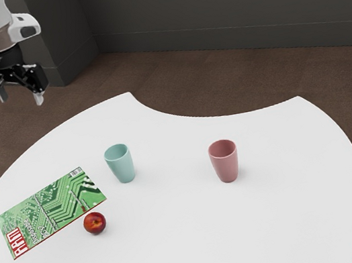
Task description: Place the left cup onto the right cup
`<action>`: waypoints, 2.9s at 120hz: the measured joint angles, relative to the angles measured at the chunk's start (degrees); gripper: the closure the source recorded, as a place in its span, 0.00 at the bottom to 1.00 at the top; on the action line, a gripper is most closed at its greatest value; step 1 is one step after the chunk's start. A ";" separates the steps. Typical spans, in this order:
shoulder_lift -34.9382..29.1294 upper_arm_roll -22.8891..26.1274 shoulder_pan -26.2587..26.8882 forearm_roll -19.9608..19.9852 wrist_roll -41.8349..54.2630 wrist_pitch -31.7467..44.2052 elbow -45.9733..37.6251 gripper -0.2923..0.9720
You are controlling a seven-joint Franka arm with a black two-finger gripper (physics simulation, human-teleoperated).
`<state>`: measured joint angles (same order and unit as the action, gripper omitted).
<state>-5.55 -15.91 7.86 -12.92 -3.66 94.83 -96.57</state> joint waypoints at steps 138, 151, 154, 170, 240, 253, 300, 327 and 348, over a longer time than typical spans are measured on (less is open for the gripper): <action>26.55 5.60 -1.34 10.31 0.59 18.16 0.27 0.23; 28.57 6.76 -1.35 10.82 0.59 21.03 0.43 0.23; 29.04 6.93 -1.34 10.89 0.59 21.70 0.47 0.23; 32.14 7.19 -1.68 11.06 0.70 24.38 3.36 0.23; 39.23 9.06 -5.17 12.00 1.42 28.93 6.90 0.24; 39.12 8.89 -5.29 11.62 1.88 29.29 7.17 0.39; 38.86 8.45 -5.31 11.43 4.44 29.64 7.36 0.80; 37.94 8.40 -5.36 11.41 4.96 29.11 7.34 0.83; 33.38 8.43 -3.95 10.95 4.02 26.36 6.73 0.84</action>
<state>27.83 -7.48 3.90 -1.97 0.36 121.19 -89.84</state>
